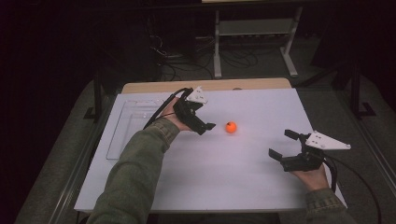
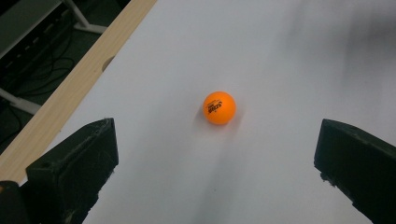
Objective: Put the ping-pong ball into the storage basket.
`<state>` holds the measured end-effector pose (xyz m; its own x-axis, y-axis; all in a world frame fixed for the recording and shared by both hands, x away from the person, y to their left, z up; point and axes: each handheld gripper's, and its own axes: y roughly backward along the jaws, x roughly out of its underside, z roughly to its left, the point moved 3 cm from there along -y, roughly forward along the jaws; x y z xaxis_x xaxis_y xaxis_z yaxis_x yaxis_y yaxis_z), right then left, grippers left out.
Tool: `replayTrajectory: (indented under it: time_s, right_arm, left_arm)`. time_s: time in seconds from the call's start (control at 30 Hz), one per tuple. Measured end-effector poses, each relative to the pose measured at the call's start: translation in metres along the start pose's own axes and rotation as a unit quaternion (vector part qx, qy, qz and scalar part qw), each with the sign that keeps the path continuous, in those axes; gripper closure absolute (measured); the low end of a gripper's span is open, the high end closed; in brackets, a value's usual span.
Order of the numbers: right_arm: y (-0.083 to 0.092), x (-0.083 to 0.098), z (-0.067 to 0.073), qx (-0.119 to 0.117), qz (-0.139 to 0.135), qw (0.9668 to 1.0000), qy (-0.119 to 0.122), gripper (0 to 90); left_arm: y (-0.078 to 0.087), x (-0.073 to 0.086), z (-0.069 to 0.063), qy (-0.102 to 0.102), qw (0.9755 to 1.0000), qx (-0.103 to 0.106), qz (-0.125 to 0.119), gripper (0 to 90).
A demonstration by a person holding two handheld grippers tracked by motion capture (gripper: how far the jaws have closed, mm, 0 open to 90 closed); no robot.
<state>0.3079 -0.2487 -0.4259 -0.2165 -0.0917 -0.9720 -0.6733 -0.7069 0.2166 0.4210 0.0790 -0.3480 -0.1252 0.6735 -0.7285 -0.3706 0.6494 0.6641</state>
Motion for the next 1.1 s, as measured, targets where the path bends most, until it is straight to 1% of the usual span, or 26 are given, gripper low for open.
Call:
replayTrajectory:
  time_s: [0.13,0.5,0.7,1.0,1.1]
  right_arm:
    - [0.0,0.0,0.0,0.0,0.0,1.0,0.0,0.0]
    - [0.0,0.001,0.001,-0.002,0.003,1.0,0.001,0.0]
    - [0.0,0.001,0.001,-0.004,0.004,1.0,-0.001,0.0]
    - [0.0,0.001,0.001,-0.004,0.004,1.0,0.0,0.0]
    - [0.0,0.002,0.001,-0.004,0.004,1.0,-0.001,0.0]
  left_arm:
    - [-0.004,-0.001,-0.001,-0.002,1.0,0.004,0.002,0.0]
    - [-0.016,-0.002,-0.001,-0.009,0.9998,0.01,0.016,0.0]
    - [-0.023,-0.002,-0.002,-0.017,0.9994,0.012,0.028,0.0]
    - [-0.032,-0.004,-0.003,-0.021,0.9991,0.017,0.033,0.0]
    - [-0.035,-0.003,-0.002,-0.019,0.9991,0.019,0.034,0.0]
